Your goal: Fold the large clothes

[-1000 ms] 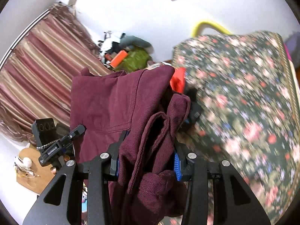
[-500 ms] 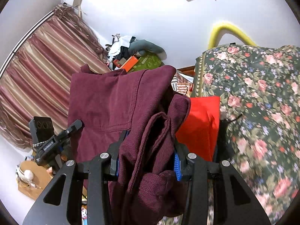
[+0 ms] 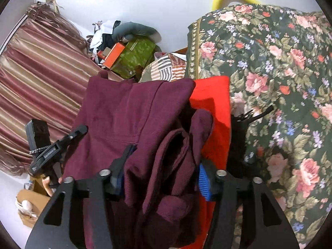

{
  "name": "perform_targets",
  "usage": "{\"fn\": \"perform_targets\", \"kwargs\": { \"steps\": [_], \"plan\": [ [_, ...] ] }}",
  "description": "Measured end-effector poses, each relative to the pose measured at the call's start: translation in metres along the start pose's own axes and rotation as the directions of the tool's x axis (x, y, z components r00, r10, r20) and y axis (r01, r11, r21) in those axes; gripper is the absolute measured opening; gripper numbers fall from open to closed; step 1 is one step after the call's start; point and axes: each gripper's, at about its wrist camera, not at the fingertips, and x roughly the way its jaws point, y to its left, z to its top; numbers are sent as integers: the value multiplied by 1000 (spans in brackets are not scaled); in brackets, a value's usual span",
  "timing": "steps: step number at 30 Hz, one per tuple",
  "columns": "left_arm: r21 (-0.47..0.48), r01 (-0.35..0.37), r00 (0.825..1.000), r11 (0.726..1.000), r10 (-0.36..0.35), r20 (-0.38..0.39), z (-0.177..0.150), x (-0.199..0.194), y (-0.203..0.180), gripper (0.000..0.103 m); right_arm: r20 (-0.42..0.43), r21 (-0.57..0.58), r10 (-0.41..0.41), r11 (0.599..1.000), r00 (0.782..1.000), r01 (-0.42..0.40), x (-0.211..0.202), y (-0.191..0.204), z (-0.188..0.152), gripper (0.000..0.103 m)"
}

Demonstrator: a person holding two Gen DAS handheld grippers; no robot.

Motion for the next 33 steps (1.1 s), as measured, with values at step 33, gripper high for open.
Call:
{"fn": "perform_targets", "kwargs": {
  "steps": [33],
  "plan": [
    [274, -258, 684, 927, -25, 729, -265, -401, -237, 49, 668, -452, 78, 833, 740, 320, -301, 240, -275, 57]
  ]
}}
